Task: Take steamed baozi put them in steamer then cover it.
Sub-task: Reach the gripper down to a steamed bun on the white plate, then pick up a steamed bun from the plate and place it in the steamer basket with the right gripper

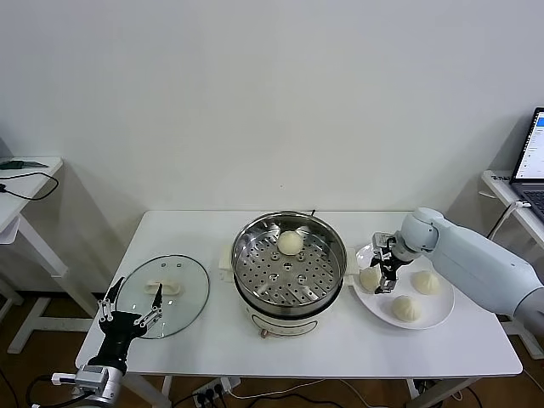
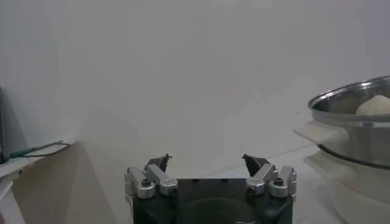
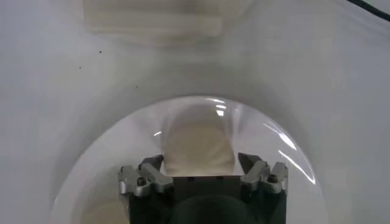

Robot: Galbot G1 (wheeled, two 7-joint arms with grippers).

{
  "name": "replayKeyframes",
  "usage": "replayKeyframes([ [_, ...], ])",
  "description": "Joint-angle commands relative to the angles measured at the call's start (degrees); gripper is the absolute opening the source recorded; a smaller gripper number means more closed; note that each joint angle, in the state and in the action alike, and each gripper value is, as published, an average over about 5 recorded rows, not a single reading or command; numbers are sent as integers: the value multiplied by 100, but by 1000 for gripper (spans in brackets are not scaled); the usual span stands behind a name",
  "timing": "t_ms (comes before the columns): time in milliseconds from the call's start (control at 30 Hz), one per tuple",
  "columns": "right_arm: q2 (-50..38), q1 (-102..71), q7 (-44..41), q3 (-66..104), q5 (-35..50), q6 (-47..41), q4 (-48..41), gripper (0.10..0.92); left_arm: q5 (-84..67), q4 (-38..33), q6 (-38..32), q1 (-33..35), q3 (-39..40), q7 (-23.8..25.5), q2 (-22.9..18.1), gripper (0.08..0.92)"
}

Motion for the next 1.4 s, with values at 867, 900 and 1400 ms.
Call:
replayKeyframes([
  [867, -1590, 3706, -552, -2664, 2502, -675, 2225, 666, 0, -121, 20, 31, -14, -32, 30, 823],
  [900, -1596, 4025, -562, -2889, 2641, -763, 2353, 667, 0, -121, 20, 33, -21, -32, 35, 823],
  [1400, -416, 5311, 39, -3792, 3981, -2423, 3815, 670, -66, -205, 36, 39, -110, -24, 117, 823],
])
